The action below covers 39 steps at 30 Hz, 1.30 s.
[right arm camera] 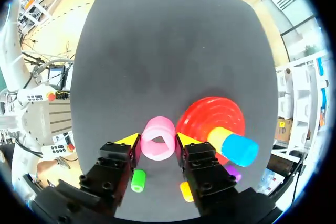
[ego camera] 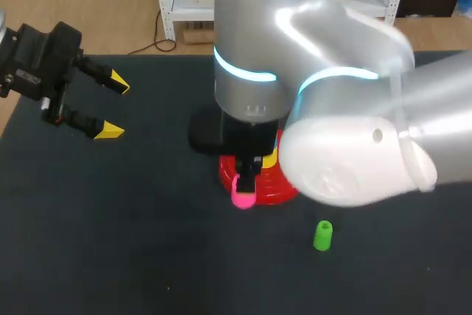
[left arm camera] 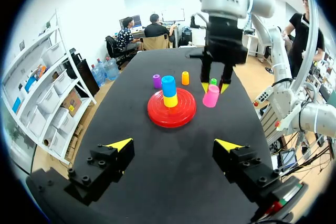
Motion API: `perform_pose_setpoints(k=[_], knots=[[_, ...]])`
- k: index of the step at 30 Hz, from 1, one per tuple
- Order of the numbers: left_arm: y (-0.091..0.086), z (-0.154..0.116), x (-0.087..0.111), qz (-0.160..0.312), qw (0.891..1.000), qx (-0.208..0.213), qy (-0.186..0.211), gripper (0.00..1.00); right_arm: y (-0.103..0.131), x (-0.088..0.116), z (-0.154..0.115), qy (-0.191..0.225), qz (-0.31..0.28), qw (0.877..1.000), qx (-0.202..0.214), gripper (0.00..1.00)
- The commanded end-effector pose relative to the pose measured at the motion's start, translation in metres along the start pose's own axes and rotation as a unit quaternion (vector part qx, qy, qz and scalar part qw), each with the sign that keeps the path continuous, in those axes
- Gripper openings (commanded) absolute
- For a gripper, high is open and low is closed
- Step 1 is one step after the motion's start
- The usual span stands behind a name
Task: Pick up and stack the cylinders on the red base in this order: pink,purple,orange,green
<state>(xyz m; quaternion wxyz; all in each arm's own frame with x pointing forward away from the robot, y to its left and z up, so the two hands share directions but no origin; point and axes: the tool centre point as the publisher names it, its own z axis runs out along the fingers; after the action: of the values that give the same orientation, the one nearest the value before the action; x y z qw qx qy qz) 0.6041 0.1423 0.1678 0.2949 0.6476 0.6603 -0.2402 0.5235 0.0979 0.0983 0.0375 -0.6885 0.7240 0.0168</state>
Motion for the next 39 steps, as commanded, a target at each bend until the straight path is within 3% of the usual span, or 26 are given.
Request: perform_pose_setpoints(k=[1,9,21,39], knots=[[-0.001,0.000,0.001,0.001,1.000,-0.001,-0.001,1.00,-0.017,0.005,-0.026,-0.002,0.009,1.000,0.002,0.09],[-0.001,0.000,0.001,0.001,1.000,-0.001,-0.001,1.00,-0.056,0.020,-0.056,-0.010,0.049,0.999,0.017,0.08],[-0.001,0.000,0.001,0.001,1.000,-0.001,-0.001,1.00,-0.103,0.033,-0.060,-0.005,0.094,0.995,0.021,0.12],[-0.001,0.000,0.001,0.001,1.000,-0.001,-0.001,1.00,-0.125,0.025,-0.044,0.005,0.109,0.994,0.017,0.13]])
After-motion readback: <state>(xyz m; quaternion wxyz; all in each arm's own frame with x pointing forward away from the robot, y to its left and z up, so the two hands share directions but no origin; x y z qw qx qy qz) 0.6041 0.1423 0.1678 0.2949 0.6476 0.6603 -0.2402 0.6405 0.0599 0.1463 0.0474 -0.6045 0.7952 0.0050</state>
